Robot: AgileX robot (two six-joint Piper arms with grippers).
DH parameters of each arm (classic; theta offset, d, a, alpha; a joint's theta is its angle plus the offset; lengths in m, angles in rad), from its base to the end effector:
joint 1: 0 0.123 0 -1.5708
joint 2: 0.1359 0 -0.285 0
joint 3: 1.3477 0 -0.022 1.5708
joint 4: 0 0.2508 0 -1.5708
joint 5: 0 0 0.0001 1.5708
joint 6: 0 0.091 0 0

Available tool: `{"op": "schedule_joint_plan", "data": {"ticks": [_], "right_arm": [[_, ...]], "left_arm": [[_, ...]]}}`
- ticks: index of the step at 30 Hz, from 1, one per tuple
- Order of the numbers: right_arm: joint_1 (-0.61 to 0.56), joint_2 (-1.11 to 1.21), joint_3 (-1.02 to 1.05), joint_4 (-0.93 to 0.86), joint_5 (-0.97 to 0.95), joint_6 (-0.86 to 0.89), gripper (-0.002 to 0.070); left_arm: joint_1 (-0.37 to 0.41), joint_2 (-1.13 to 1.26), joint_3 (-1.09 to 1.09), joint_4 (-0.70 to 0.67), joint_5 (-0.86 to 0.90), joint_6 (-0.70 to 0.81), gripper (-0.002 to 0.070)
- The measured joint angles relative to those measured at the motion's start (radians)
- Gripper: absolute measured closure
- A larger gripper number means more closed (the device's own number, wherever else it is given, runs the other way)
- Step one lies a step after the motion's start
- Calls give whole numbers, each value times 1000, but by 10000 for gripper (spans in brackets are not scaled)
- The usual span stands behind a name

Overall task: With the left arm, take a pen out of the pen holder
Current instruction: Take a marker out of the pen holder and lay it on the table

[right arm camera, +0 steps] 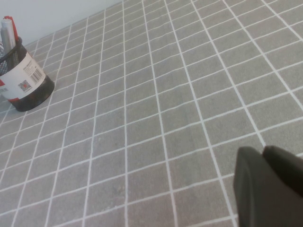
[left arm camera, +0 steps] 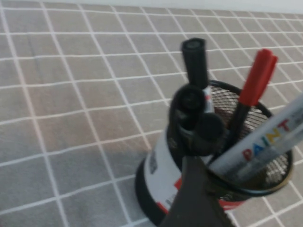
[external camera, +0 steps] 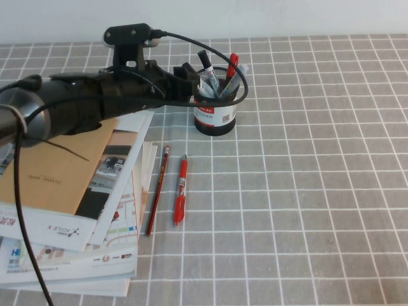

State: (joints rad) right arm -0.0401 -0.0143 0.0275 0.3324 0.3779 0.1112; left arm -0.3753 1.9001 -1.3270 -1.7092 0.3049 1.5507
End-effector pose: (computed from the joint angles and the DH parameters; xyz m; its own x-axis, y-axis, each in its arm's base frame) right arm 0.0527 0.0089 0.1726 -0.2873 0.4182 -0.8617 0.0460 0.9047 0.4237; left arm 0.3979 -0.1860 0.2429 -0.4916 0.0250 -0.8705 0.5263 0.8049 -0.2741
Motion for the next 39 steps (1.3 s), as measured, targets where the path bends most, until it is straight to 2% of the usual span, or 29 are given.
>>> {"op": "schedule_joint_plan", "data": {"ticks": [18,32,39], "right_arm": [[0,0,0,0,0,0,689],[0,0,0,0,0,0,689],[0,0,0,0,0,0,689]], "left_arm": [[0,124,-157,-9,-22,9,267],[0,124,-157,-9,-17,11,572],[0,124,-161,-9,-3,11,573]]}}
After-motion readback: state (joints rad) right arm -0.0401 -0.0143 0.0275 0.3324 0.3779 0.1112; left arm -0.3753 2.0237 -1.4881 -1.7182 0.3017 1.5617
